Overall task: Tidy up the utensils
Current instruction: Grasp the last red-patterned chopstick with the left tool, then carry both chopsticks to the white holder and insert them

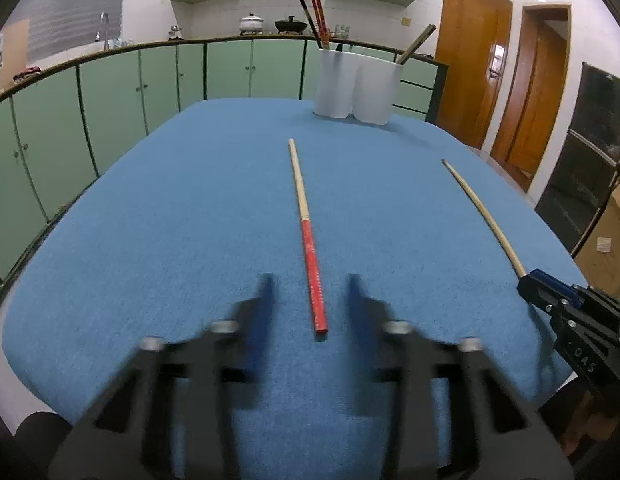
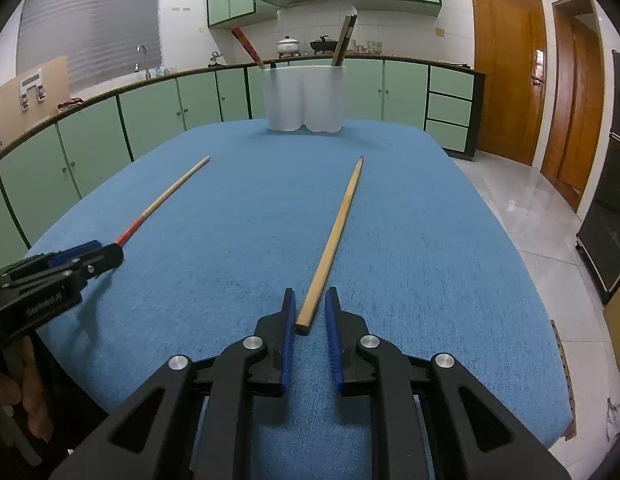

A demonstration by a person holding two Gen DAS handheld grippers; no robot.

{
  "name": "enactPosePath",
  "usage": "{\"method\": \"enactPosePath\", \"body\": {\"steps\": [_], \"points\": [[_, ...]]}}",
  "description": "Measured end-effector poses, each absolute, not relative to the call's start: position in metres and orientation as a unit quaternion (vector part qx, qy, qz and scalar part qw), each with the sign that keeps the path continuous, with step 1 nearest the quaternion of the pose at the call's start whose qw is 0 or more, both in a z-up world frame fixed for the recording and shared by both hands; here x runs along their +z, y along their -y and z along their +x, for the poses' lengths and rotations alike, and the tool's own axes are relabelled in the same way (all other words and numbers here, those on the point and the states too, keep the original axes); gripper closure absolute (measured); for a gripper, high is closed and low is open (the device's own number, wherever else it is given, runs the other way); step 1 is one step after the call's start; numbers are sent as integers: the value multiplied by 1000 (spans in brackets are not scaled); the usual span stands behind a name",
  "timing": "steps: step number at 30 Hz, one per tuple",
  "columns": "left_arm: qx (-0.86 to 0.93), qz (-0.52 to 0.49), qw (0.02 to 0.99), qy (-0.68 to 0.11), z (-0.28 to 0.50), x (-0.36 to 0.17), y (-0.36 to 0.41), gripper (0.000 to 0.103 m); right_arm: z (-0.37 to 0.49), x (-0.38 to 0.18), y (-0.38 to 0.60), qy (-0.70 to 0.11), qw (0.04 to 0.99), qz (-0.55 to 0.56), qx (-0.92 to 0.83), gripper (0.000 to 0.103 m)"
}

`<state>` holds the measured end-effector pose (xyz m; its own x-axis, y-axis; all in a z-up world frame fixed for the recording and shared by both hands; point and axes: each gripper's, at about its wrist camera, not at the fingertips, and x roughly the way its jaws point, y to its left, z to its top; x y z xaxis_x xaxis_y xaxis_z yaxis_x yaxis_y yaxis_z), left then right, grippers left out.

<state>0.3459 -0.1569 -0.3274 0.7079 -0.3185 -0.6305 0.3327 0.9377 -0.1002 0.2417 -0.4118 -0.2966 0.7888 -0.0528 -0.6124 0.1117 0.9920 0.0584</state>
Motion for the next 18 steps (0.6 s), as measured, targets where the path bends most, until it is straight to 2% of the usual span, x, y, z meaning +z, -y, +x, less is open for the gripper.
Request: {"method": "enactPosePath", "body": {"steps": [1,4,18], "points": [[-182,8,922,-342,347,-326,157,96,241,-295,413,-323,944,47,-46,92],[-186,2,920,-344,347,-319,154,98,238,-288,418,-319,944,61,-52,93],[-209,-13,936,-283,323,-208,128,98,211,-173,415,-253,965,56,-34,95]]}}
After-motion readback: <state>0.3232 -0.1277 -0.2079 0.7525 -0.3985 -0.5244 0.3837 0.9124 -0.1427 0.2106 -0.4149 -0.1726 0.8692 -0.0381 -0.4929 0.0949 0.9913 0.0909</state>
